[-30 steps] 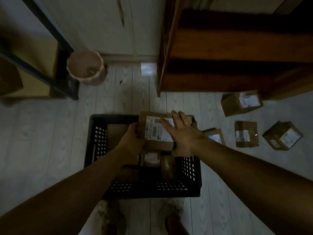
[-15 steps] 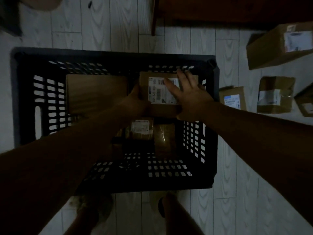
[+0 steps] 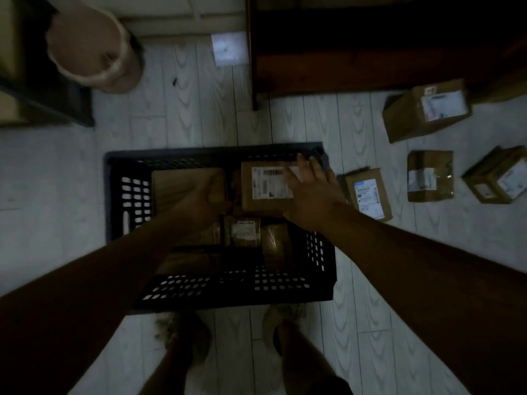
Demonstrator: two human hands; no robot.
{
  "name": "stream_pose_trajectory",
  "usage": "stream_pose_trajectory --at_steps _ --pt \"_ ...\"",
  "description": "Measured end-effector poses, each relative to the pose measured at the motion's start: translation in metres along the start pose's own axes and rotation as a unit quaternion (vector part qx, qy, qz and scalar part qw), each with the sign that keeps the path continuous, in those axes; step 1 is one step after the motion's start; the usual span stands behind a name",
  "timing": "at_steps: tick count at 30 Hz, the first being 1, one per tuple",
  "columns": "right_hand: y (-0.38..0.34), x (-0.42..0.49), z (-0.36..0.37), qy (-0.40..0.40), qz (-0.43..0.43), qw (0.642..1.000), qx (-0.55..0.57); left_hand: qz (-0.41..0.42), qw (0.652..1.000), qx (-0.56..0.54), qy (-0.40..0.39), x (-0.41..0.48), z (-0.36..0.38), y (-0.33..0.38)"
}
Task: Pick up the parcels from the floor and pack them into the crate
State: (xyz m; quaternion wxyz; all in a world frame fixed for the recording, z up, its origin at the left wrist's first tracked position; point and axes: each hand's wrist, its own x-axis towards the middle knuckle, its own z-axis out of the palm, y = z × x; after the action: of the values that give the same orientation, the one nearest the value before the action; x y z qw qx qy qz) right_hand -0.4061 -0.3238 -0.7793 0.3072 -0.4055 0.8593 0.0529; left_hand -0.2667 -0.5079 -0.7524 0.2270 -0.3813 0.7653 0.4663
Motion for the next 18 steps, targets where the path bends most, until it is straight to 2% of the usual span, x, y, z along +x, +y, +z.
stream_pose_trajectory --at_steps 4,7,13,18 --pt "-0.006 -0.084 -0.080 0.034 0.028 0.997 0.066 0.038 0.996 -0.069 -0.036 -0.106 -0.037 0.045" --pt "-0.007 -0.151 -0.132 0.054 0.044 0.995 0.066 0.034 0.993 -0.092 -0.057 -0.184 -0.061 0.081" --pt "-0.011 -0.271 -0.215 0.099 0.096 0.989 0.057 0.103 0.990 0.096 -0.010 -0.294 -0.094 0.149" --pt "-0.007 -0.375 -0.253 0.161 0.153 0.973 0.059 0.171 0.980 0.098 0.017 -0.359 -0.096 0.196"
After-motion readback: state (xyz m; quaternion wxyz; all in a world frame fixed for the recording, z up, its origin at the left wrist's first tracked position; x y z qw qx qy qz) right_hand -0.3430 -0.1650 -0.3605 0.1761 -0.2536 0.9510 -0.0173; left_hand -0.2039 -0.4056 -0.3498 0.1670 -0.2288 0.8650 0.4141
